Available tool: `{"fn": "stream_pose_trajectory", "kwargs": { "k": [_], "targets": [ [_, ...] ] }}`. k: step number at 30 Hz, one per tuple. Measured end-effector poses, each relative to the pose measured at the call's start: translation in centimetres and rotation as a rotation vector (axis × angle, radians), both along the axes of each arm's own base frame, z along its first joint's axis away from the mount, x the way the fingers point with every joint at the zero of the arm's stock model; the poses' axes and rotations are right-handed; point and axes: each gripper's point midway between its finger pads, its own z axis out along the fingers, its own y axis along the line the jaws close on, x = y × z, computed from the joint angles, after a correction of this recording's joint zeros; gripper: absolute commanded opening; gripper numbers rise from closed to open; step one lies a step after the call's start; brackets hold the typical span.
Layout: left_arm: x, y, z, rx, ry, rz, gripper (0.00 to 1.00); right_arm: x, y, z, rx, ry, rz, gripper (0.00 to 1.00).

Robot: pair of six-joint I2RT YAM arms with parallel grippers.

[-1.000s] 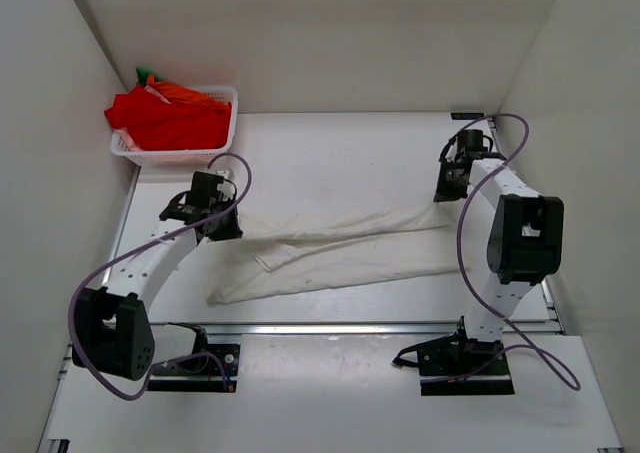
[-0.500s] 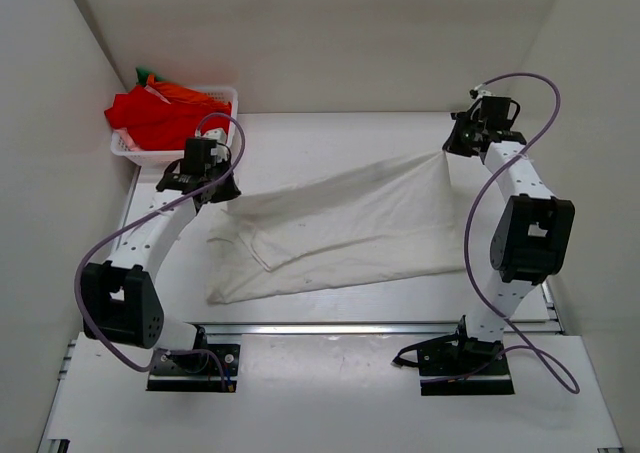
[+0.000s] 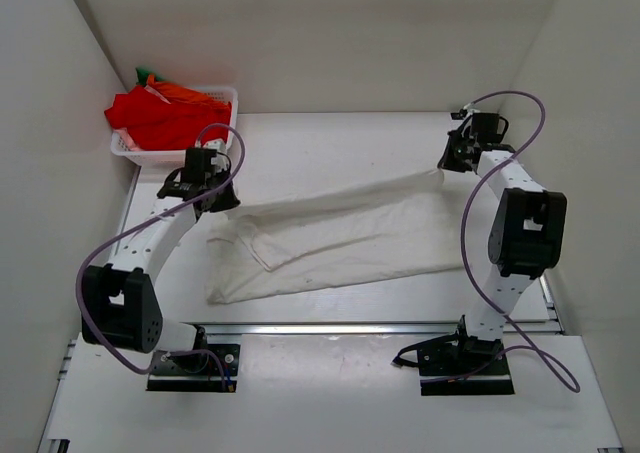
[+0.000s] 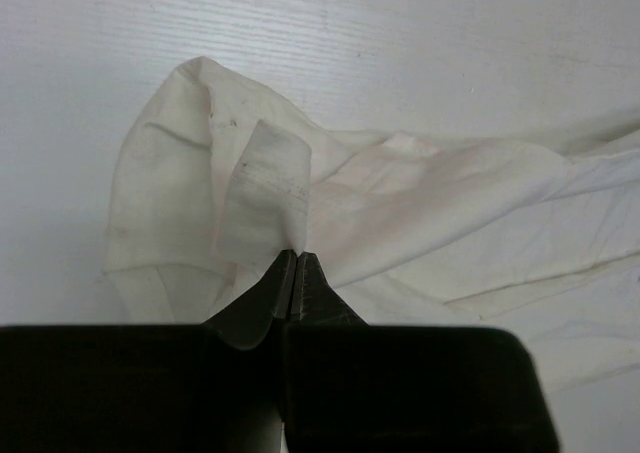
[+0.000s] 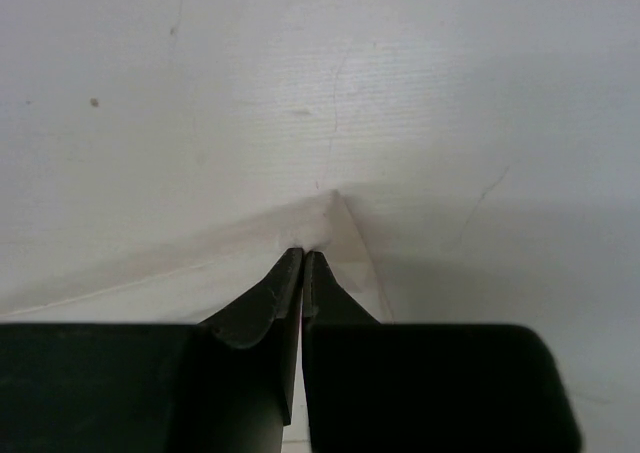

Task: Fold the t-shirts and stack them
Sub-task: Fold the other side of the tshirt into a rectangle

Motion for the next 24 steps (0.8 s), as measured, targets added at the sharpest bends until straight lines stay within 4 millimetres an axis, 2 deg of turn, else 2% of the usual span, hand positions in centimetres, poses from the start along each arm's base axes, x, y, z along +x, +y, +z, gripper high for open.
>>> {"fn": "stream_pose_trajectory", "kwargs": {
  "k": [5, 13, 24],
  "targets": [
    [-2.3, -0.1, 0.2, -0.004, -0.01, -0.013, 0.0, -3.4, -0.3, -2.3, 0.003, 0.059, -0.013, 0.0],
    [-6.9, -0.5, -1.0, -0.024, 0.022, -0.035, 0.0, -7.4, -0.2, -3.2, 0.0, 0.077, -0.025, 0.0],
    [-9.6, -1.2, -2.4, -0.043, 0.066, -0.067, 0.0, -12.5, -1.4, -3.8, 0.011, 0.091, -0.095, 0.0]
  ]
}}
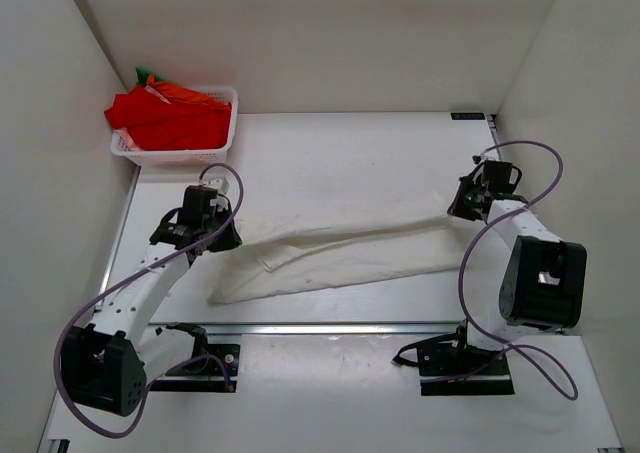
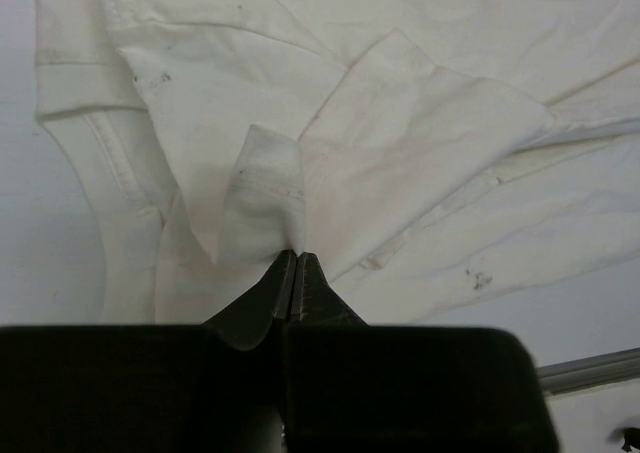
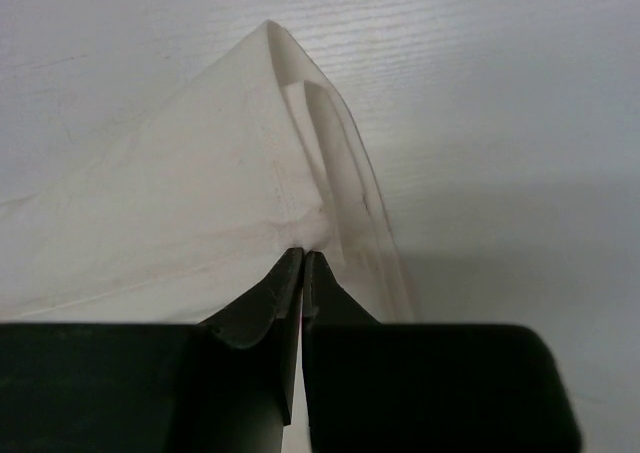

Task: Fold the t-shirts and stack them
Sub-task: Fold the other side of the tshirt into a rectangle

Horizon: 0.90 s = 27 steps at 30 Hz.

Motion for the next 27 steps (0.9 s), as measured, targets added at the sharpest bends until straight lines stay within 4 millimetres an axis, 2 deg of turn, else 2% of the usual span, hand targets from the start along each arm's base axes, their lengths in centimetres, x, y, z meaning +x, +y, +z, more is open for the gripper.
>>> {"fn": "stream_pose_trajectory", "kwargs": {
  "k": [2, 3, 6, 7, 8, 9, 10, 11, 12, 13, 16, 18, 20, 24, 27],
  "targets": [
    [-0.4, -0.1, -0.2, 0.0, 0.007, -0.006, 0.0, -0.7, -0.1, -0.3, 0.003, 0.012, -0.008, 0.0],
    [-0.5, -0.2, -0.2, -0.002, 0.009, -0.007, 0.04, -0.9, -0.2, -0.5, 0.003, 0.018, -0.012, 0.0],
    [-1.0, -0.3, -0.6, -0.009, 0.016, -0.01, 0.08, -1.8, -0.4, -1.0, 0.004, 0.051, -0.034, 0.0],
    [-1.2, -0.3, -0.9, -0.011, 0.026, -0.008, 0.12, -2.1, -0.4, -1.2, 0.005, 0.067, -0.043, 0.06],
    [-1.5, -0.2, -1.3, -0.011, 0.038, -0.008, 0.2, -2.7, -0.4, -1.4, 0.004, 0.091, -0.057, 0.23],
    [-1.7, -0.2, -1.6, -0.011, 0.048, -0.006, 0.24, -3.2, -0.5, -1.4, 0.007, 0.111, -0.074, 0.44],
    [-1.9, -0.2, -1.7, -0.012, 0.057, -0.002, 0.3, -3.8, -0.6, -1.5, 0.002, 0.132, -0.092, 0.52],
    [-2.0, -0.2, -1.8, -0.012, 0.062, 0.001, 0.35, -4.2, -0.7, -1.4, -0.002, 0.145, -0.103, 0.68],
    [-2.1, -0.1, -1.8, -0.014, 0.063, 0.005, 0.36, -4.6, -0.8, -1.1, -0.009, 0.15, -0.109, 0.73],
    [-2.1, -0.1, -1.7, -0.017, 0.06, 0.01, 0.37, -5.0, -0.9, -0.8, -0.015, 0.152, -0.117, 0.73],
    [-2.0, -0.1, -1.3, -0.018, 0.048, 0.02, 0.36, -5.0, -0.7, 0.8, -0.033, 0.115, -0.109, 0.59],
    [-1.8, -0.3, -1.1, -0.015, 0.044, 0.017, 0.32, -4.3, -0.1, 1.9, -0.028, 0.073, -0.085, 0.46],
    [-1.5, -1.0, -1.2, -0.009, 0.05, -0.001, 0.29, -3.2, 0.8, 2.8, -0.015, 0.037, -0.053, 0.43],
    [-0.7, -2.1, -3.1, 0.013, 0.102, -0.01, 0.24, -0.3, 2.7, 2.9, 0.001, 0.021, 0.017, 0.4],
    [-0.4, -2.2, -5.6, 0.052, 0.177, 0.012, 0.22, 1.6, 4.0, 1.5, 0.017, 0.056, 0.06, 0.37]
  ]
}}
